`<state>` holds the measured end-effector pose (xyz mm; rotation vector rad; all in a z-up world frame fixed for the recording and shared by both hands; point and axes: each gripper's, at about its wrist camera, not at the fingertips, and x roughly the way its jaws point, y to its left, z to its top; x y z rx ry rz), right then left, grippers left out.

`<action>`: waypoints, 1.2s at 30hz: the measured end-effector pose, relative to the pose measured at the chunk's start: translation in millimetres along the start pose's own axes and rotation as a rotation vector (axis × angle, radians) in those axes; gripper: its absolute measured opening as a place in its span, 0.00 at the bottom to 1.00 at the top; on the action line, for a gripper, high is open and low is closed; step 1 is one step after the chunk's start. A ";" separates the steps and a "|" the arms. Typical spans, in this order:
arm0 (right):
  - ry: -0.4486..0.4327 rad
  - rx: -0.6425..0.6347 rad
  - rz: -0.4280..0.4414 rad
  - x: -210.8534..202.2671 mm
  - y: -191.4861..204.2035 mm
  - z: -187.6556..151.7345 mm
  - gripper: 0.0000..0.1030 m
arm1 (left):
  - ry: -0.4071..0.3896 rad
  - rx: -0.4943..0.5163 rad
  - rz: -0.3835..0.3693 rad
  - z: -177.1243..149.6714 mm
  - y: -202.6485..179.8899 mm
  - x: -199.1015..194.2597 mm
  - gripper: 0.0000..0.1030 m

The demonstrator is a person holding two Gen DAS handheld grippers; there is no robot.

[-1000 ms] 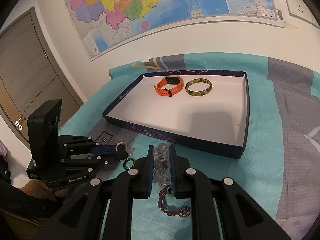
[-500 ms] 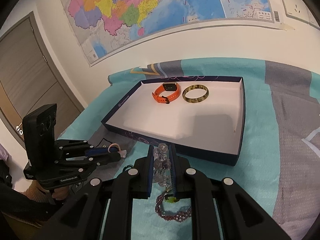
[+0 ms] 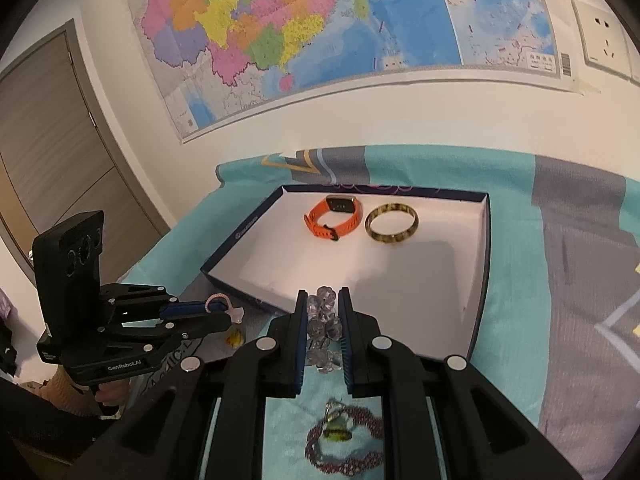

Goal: Organize jewelry
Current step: 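Grasp the pink ring with the left tool while the right tool lifts the crystal bracelet, then carry the pink ring and crystal bracelet into the box and open both tools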

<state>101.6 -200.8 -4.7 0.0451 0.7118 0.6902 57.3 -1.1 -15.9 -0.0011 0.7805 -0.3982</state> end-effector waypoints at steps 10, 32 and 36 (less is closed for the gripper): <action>-0.011 0.004 -0.012 8.8 -6.5 16.8 0.13 | -0.032 0.015 0.021 18.8 4.2 -2.2 0.13; 0.035 0.002 -0.057 60.4 -19.1 44.9 0.13 | -0.005 -0.005 0.042 43.1 26.4 27.2 0.13; 0.046 -0.003 -0.070 70.0 -21.1 50.2 0.13 | 0.005 -0.013 0.051 47.1 30.2 35.3 0.13</action>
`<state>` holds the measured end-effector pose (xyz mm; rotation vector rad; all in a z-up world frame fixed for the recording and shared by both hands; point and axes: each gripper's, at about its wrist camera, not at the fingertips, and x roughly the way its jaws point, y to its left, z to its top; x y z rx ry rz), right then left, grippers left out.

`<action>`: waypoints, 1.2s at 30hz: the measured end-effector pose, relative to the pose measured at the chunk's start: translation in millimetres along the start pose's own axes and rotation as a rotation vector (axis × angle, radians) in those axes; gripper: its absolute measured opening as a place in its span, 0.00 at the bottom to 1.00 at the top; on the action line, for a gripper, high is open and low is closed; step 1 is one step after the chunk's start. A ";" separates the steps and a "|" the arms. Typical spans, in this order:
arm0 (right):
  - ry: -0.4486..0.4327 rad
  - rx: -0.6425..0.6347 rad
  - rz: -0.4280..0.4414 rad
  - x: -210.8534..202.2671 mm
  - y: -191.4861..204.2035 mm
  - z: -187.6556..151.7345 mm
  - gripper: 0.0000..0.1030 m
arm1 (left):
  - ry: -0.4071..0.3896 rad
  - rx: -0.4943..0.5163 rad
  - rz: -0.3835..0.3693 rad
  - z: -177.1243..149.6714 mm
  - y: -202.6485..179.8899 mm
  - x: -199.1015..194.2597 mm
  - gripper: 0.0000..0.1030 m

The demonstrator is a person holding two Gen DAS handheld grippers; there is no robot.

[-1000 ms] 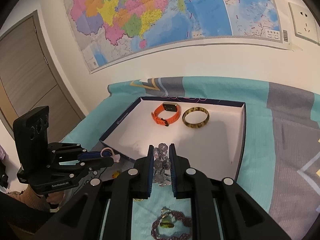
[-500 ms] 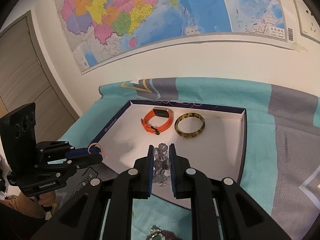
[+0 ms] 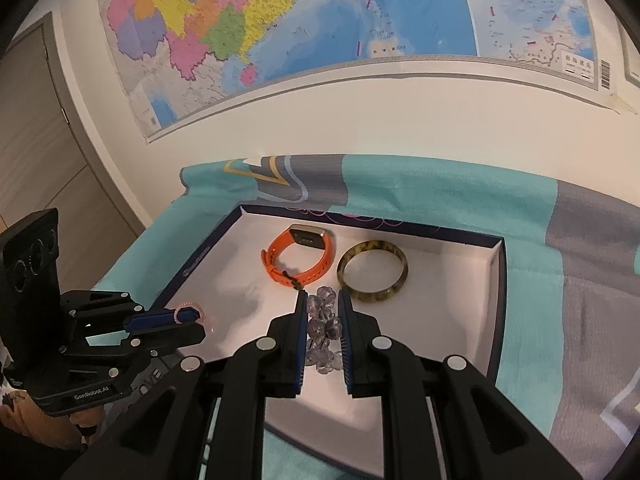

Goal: Organize jewelry
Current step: 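Carry the pink ring and crystal bracelet into the box and open both tools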

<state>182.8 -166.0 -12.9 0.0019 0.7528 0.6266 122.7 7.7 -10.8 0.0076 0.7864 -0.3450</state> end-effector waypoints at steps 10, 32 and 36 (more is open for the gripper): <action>0.055 -0.039 -0.030 29.1 2.0 12.2 0.13 | 0.030 -0.002 0.017 10.9 5.9 19.9 0.13; 0.126 -0.067 -0.056 60.2 1.3 22.2 0.13 | 0.119 0.008 0.056 25.9 9.1 67.8 0.13; 0.112 -0.048 -0.064 57.0 -1.8 22.5 0.14 | 0.131 0.008 0.062 25.6 10.8 74.5 0.13</action>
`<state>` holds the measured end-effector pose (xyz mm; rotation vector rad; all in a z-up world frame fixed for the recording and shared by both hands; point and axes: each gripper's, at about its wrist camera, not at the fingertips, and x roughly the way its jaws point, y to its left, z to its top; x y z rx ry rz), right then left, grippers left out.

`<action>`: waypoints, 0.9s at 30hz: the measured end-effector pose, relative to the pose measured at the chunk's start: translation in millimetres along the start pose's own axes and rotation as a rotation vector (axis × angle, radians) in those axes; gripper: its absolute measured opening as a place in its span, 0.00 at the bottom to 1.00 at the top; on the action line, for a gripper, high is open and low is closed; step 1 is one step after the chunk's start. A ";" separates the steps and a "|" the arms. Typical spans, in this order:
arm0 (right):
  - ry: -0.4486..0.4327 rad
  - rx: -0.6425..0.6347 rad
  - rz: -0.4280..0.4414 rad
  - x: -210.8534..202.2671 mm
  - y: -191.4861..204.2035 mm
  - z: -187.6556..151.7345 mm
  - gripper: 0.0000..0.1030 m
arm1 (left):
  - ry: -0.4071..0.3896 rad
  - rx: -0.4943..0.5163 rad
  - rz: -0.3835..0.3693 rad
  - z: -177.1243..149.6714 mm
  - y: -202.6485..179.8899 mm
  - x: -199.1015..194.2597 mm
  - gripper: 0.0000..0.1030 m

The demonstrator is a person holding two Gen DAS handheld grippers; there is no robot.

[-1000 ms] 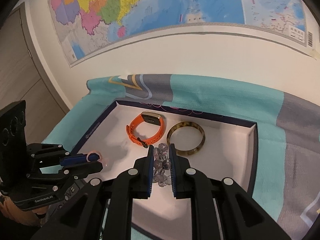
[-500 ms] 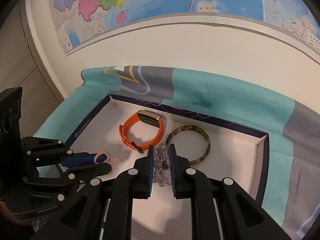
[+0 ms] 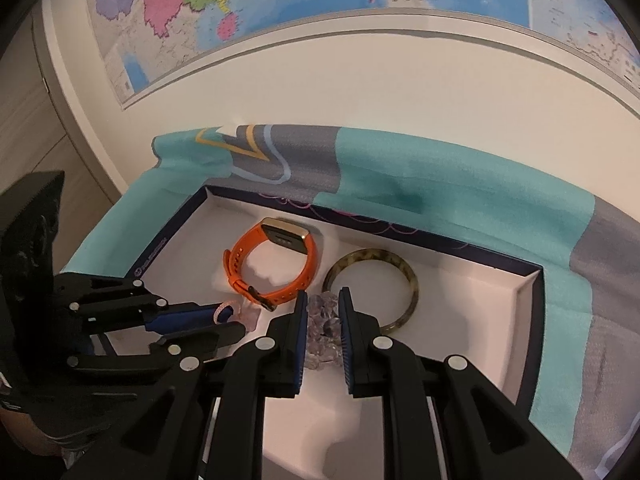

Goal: Organize jewelry
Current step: 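Carry the pink ring and crystal bracelet into the box and open both tools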

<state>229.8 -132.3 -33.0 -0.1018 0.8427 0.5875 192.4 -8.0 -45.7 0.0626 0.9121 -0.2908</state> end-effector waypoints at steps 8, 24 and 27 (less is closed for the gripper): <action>-0.038 0.029 0.006 -15.8 -7.2 -3.4 0.14 | -0.029 -0.005 0.024 -0.1 1.8 -6.6 0.28; -0.051 0.087 0.023 -33.8 -20.4 -20.7 0.14 | -0.126 -0.051 0.030 -15.1 9.2 -55.6 0.39; -0.054 0.088 0.031 -39.8 -18.4 -27.4 0.15 | -0.151 -0.048 0.028 -21.4 6.3 -68.7 0.41</action>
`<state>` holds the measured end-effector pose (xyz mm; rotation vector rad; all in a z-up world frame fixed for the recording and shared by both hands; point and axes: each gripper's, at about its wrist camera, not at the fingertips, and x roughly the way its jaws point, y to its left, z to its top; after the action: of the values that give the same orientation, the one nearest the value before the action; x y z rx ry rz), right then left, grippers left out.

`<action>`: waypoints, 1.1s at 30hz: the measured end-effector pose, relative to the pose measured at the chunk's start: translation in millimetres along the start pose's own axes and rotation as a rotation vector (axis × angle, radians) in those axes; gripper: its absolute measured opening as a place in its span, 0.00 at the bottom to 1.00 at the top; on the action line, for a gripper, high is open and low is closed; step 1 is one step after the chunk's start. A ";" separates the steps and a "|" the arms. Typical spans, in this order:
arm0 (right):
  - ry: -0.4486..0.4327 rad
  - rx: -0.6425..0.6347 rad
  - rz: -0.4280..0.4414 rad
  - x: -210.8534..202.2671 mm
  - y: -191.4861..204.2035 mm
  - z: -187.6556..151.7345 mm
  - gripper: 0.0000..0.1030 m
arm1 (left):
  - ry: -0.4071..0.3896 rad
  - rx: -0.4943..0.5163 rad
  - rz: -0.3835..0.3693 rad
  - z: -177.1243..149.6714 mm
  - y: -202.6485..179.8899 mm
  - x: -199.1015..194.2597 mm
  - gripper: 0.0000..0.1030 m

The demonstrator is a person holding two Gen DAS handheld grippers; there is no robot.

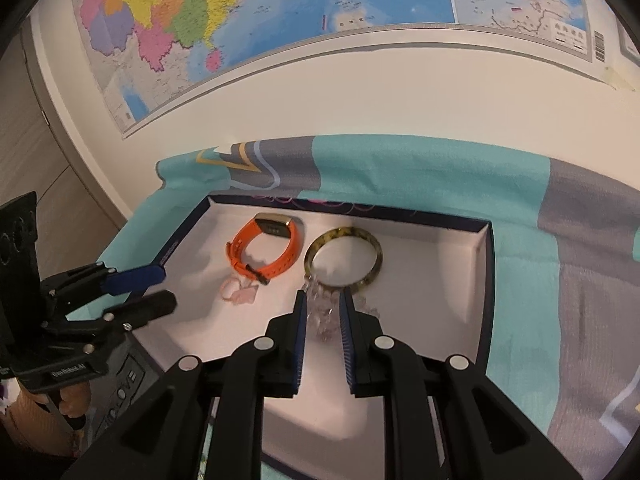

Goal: Organize jewelry
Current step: 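Carry the pink ring and crystal bracelet into the box and open both tools, then withdraw both open tools from the box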

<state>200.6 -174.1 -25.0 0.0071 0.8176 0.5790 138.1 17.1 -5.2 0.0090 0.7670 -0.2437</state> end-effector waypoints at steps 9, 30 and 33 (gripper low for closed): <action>-0.029 -0.062 0.046 -42.6 19.5 -30.2 0.24 | -0.056 0.017 -0.007 -25.7 -6.8 -41.3 0.47; 0.035 0.038 0.017 -85.0 -4.8 -126.0 0.29 | 0.010 -0.011 -0.008 -91.5 -6.8 -60.1 0.48; 0.033 0.049 0.008 -87.2 -5.6 -131.4 0.30 | 0.019 -0.006 -0.018 -96.2 -11.5 -58.8 0.48</action>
<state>65.7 -249.3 -57.5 0.0454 0.8642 0.5682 28.8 27.9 -33.2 -0.0015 0.7874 -0.2588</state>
